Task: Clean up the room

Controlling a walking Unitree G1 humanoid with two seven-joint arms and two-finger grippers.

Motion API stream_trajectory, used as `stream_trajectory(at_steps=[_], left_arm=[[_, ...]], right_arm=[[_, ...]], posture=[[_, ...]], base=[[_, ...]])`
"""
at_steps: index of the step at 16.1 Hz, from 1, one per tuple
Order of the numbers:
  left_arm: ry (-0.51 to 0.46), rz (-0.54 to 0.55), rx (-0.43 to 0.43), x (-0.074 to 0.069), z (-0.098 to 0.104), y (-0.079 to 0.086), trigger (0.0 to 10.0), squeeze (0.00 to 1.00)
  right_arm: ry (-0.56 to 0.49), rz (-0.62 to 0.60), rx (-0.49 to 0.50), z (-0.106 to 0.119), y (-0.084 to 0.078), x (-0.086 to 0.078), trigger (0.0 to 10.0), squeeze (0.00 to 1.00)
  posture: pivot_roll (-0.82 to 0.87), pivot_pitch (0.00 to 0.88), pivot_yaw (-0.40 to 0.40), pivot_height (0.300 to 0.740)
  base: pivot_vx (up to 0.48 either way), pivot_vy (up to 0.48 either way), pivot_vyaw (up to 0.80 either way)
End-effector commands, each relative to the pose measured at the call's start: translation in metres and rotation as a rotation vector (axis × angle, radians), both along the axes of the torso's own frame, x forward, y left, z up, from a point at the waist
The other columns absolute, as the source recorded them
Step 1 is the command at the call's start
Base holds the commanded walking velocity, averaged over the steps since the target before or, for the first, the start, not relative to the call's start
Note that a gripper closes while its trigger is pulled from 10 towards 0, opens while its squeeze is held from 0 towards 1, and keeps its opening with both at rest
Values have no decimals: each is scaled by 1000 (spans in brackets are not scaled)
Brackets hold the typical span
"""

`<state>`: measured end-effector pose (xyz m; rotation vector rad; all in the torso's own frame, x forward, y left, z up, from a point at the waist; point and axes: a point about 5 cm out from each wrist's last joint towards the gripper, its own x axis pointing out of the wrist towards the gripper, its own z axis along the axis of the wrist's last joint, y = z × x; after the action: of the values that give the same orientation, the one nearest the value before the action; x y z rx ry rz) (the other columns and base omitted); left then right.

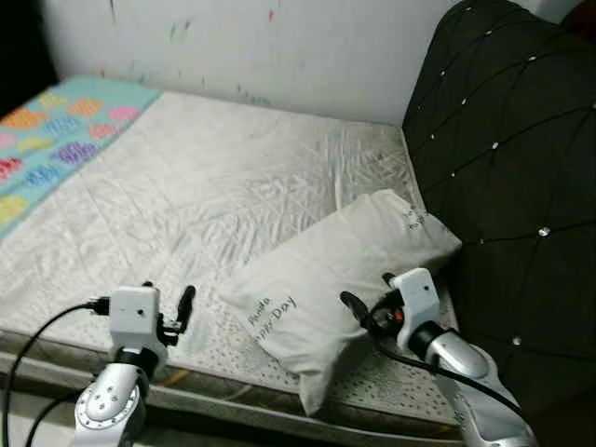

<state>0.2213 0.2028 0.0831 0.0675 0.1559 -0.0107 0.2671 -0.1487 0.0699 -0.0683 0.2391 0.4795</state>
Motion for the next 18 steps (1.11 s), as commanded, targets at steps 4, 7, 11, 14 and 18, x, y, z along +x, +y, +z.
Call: stream_trajectory(at_steps=[4, 7, 11, 14, 18], left_arm=[[-40, 146, -34, -16, 0, 5, 10000, 0], [-6, 283, -54, -25, -5, 16, 10000, 0], [-34, 202, -10, 7, 0, 9, 10000, 0], [70, 168, -48, 22, -25, 6, 10000, 0], [101, 105, -89, 19, -33, -8, 10000, 0]], right_arm=[[-38, -110, -39, 4, 2, 16, 10000, 0], [26, -385, -42, -11, -12, 22, 10000, 0], [-34, -411, 43, -5, -2, 31, 10000, 0], [-60, -536, -207, -17, -35, 23, 10000, 0], [-47, -567, -184, -26, -81, -6, 10000, 0]], posture=[[34, 0, -167, 740], [44, 0, -156, 740], [-5, 0, -86, 740], [-83, 0, -44, 740], [-126, 0, -43, 740]], base=[[0, 0, 0], [0, 0, 0], [0, 0, 0], [0, 0, 0], [0, 0, 0]])
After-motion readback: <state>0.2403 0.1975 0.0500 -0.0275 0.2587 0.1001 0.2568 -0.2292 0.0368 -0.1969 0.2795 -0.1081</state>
